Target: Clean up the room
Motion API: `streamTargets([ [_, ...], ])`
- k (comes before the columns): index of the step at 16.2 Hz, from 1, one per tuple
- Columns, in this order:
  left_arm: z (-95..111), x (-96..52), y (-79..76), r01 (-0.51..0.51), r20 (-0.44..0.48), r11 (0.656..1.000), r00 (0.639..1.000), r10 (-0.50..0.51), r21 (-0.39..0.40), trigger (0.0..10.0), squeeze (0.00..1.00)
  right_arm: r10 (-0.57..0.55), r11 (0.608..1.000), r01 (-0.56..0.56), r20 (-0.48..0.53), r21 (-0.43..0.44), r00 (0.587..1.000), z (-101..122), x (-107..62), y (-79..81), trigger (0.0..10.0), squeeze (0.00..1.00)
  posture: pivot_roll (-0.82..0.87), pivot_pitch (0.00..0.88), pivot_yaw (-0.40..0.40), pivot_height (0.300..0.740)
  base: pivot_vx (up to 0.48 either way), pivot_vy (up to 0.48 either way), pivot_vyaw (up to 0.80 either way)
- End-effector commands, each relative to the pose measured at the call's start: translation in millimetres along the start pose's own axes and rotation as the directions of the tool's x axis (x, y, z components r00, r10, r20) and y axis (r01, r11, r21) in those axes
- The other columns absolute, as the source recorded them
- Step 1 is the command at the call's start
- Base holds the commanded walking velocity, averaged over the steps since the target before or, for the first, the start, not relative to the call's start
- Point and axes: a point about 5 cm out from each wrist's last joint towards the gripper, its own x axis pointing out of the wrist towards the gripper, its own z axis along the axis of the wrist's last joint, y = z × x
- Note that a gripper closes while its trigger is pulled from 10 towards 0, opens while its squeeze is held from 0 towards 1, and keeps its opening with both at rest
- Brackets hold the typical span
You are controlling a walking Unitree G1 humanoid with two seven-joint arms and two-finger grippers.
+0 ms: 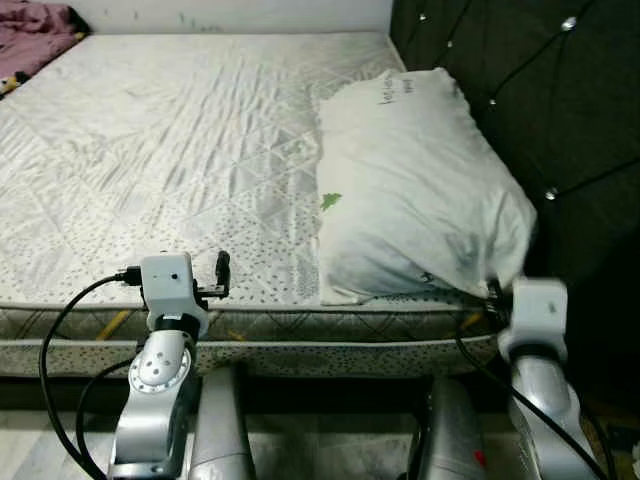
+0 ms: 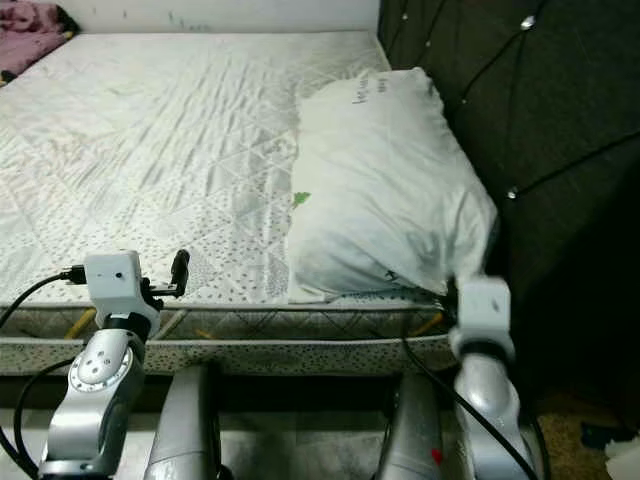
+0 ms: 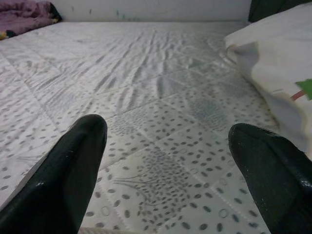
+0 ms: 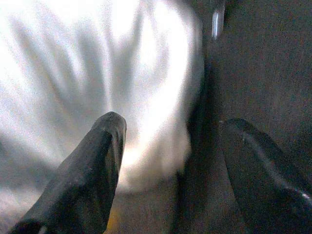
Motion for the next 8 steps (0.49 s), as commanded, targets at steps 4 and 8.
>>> streamTargets([
  [4,7.8,-1.6,-6.1,0.007,0.041,0.999,0.999,-0.006,-0.046,10.0,0.0,0.152,0.938,-0.161,0.053,0.308,0.987,30.8,8.4,50.7,10.0,1.0,0.02,0.0,0.018,0.497,0.0,0.0,0.0],
  [8,10.7,1.2,-11.7,0.023,0.055,0.998,0.998,-0.02,-0.058,10.0,0.0,0.242,0.893,-0.262,0.099,0.366,0.965,42.8,4.5,75.5,10.0,1.0,0.02,0.0,0.018,0.497,0.0,0.0,0.0],
])
